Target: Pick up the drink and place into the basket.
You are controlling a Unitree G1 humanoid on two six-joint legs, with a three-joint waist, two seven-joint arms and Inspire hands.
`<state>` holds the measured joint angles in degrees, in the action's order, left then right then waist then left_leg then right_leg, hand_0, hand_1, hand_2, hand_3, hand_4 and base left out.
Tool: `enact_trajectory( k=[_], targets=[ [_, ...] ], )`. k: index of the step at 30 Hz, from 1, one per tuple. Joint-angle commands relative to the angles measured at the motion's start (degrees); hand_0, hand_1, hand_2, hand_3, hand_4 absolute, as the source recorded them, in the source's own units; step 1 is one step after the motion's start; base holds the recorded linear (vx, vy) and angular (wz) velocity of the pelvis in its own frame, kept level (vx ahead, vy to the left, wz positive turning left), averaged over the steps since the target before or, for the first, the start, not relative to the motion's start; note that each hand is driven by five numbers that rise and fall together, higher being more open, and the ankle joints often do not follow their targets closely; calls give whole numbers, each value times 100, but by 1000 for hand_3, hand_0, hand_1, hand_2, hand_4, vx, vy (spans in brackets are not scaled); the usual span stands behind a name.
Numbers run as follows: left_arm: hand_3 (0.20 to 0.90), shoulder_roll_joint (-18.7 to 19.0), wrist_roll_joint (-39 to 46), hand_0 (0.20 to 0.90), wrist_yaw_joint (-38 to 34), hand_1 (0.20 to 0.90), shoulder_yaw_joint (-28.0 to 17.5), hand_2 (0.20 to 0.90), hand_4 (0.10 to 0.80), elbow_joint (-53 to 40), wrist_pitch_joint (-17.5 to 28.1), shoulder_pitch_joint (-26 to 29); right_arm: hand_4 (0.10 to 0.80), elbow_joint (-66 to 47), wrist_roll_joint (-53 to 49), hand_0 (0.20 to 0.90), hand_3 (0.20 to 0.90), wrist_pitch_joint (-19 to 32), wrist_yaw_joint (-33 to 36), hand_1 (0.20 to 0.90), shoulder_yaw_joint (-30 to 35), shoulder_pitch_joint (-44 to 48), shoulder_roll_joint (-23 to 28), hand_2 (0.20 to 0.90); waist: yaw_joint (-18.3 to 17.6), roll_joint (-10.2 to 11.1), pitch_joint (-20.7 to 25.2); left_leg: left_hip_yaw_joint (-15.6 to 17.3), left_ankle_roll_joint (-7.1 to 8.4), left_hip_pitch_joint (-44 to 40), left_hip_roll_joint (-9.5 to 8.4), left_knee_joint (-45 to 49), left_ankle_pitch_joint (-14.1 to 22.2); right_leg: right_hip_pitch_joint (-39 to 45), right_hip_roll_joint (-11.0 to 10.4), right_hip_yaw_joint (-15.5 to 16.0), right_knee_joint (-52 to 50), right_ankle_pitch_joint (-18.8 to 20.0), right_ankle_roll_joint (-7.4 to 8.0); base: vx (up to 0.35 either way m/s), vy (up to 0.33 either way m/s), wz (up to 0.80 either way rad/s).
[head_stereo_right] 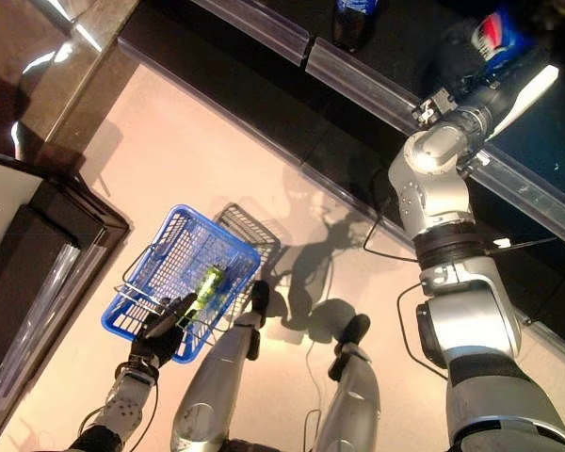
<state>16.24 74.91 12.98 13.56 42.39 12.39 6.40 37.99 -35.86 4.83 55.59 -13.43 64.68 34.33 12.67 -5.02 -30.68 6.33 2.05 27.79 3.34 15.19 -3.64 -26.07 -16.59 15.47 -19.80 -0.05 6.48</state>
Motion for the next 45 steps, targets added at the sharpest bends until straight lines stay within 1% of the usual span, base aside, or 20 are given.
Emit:
enact_trajectory(
  k=[1, 4, 9, 18, 20, 21, 22, 23, 24, 25, 26, 27, 29, 30, 31, 35, 36, 40, 43, 45],
  targets=[
    [200, 236, -50, 300, 465, 300, 383, 300, 100, -579, 88, -734, 100, -145, 260, 300, 200, 340, 85, 300, -272, 998, 944, 300, 189, -76, 88, -404, -137, 26, -344, 287, 548, 32, 151, 331, -402, -351, -76, 0, 0, 0],
    [200, 261, -56, 300, 487, 300, 372, 300, 100, -546, 73, -728, 100, 155, 142, 300, 200, 296, 10, 300, -348, 1030, 1043, 300, 202, -77, 88, -412, -135, -42, -356, 242, 541, 97, 150, 350, -368, -350, -78, -11, -10, 4],
    [200, 299, 16, 300, 603, 300, 328, 300, 100, -480, 108, -728, 100, 523, 13, 300, 200, 479, -190, 300, -427, 1032, 1149, 300, 218, -64, 88, -421, -117, -139, -349, 217, 549, 194, 147, 383, -382, -387, -86, -30, -21, 5],
    [200, 320, 40, 300, 587, 300, 249, 300, 100, -556, 120, -660, 100, 299, 84, 300, 200, 727, -398, 300, -336, 908, 1215, 300, 191, -47, 88, -425, -77, -428, -315, 179, 547, 471, 185, 480, -487, -539, -165, -59, -28, 0],
    [200, 293, 56, 300, 680, 300, 213, 300, 100, -595, 195, -662, 100, -89, 206, 300, 200, 839, -538, 300, -230, 795, 1203, 300, 166, -45, 91, -433, -43, -560, -297, 134, 515, 606, 221, 520, -497, -587, -204, -88, -35, 1],
    [200, 282, 75, 300, 704, 300, 194, 300, 100, -679, 250, -672, 100, -529, 308, 300, 200, 778, -567, 300, -124, 675, 1191, 300, 141, -43, 93, -441, -19, -655, -286, 103, 506, 698, 241, 537, -502, -625, -229, -136, -10, 3],
    [200, 287, 85, 300, 720, 300, 195, 300, 100, -695, 262, -684, 100, -648, 358, 300, 200, 757, -562, 300, -79, 612, 1181, 300, 141, -56, 89, -406, -50, -626, -276, 74, 372, 686, 235, 618, -462, -509, -296, -117, -3, 4],
    [200, 284, 121, 300, 775, 300, 167, 300, 100, -756, 296, -702, 100, -971, 493, 300, 200, 734, -620, 300, 13, 485, 1152, 300, 126, -52, 108, -401, -32, -704, -273, 37, 364, 761, 251, 633, -450, -533, -309, -51, -28, 2],
    [200, 273, 131, 300, 830, 300, 136, 300, 100, -854, 342, -724, 100, -1356, 583, 300, 200, 757, -713, 300, 126, 287, 1098, 300, 100, -25, 176, -424, 26, -830, -270, 19, 491, 869, 276, 585, -472, -685, -267, 14, -52, 1],
    [200, 259, 114, 300, 856, 300, 126, 300, 100, -883, 375, -741, 100, -1596, 617, 300, 200, 717, -762, 300, 219, 146, 1055, 300, 87, -19, 205, -416, 35, -865, -260, 13, 494, 908, 277, 603, -469, -702, -279, -54, -27, 5],
    [200, 263, 112, 300, 869, 300, 127, 300, 100, -892, 385, -744, 100, -1635, 623, 300, 200, 728, -779, 300, 248, 112, 1049, 300, 91, -33, 194, -376, -2, -818, -251, -2, 367, 880, 267, 682, -435, -582, -343, -111, 6, 5],
    [200, 215, 73, 300, 901, 300, 80, 300, 100, -920, 431, -777, 100, -2054, 688, 300, 200, 666, -864, 300, 388, -145, 975, 300, 59, -16, 255, -364, 8, -882, -239, -7, 372, 932, 280, 699, -460, -620, -368, -107, 10, 3],
    [200, 171, 66, 300, 954, 300, 13, 300, 100, -952, 489, -811, 100, -2505, 712, 300, 200, 601, -1085, 300, 533, -446, 864, 300, 14, 12, 335, -354, 32, -968, -220, 4, 384, 1019, 302, 710, -484, -673, -406, 30, -10, 3],
    [200, 141, 63, 300, 998, 300, -41, 300, 100, -971, 510, -838, 100, -2813, 749, 300, 200, 516, -1238, 300, 599, -642, 784, 300, -26, 47, 403, -385, 91, -1078, -209, 38, 512, 1121, 327, 635, -527, -820, -369, 10, 17, 5],
    [200, 61, -37, 300, 1067, 300, -105, 300, 100, -1020, 585, -896, 100, -3305, 778, 300, 200, 455, -1488, 300, 696, -1049, 604, 300, -85, 53, 482, -326, 81, -1142, -156, 31, 377, 1210, 348, 697, -498, -729, -469, 0, 0, 0],
    [200, -20, -153, 300, 1275, 300, -186, 300, 100, -1100, 700, -1027, 100, -3862, 840, 300, 200, 455, -1935, 300, 808, -1639, 289, 300, -150, 85, 593, -283, 116, -1348, -114, 4, 374, 1440, 392, 664, -431, -757, -509, 37, 12, -3],
    [200, -64, -225, 300, 1334, 300, -261, 300, 100, -1242, 730, -1120, 100, -4211, 930, 300, 200, 474, -2222, 300, 800, -2015, 79, 300, -190, 110, 680, -243, 132, -1483, -97, -46, 361, 1585, 427, 639, -347, -757, -516, 75, 6, -1],
    [200, -96, -251, 300, 1457, 300, -344, 300, 100, -1443, 795, -1241, 100, -4675, 846, 300, 200, 506, -2685, 300, 729, -2504, -131, 300, -259, 142, 809, -174, 157, -1694, -60, -186, 312, 1798, 492, 589, -183, -739, -509, 62, 11, -3],
    [200, -61, -272, 300, 1508, 300, -354, 300, 100, -1758, 851, -1277, 100, -5073, 493, 300, 200, 439, -3183, 300, 600, -2856, -229, 300, -304, 159, 920, -132, 179, -1805, -44, -300, 265, 1949, 540, 547, -10, -701, -489, 26, 8, -3],
    [200, -27, -261, 300, 1544, 300, -351, 300, 100, -1973, 848, -1349, 100, -5275, 458, 300, 200, 449, -3421, 300, 508, -3088, -335, 300, -305, 160, 963, -129, 185, -1836, -51, -341, 248, 2021, 563, 534, 79, -673, -476, 16, 9, -4]
  ],
)
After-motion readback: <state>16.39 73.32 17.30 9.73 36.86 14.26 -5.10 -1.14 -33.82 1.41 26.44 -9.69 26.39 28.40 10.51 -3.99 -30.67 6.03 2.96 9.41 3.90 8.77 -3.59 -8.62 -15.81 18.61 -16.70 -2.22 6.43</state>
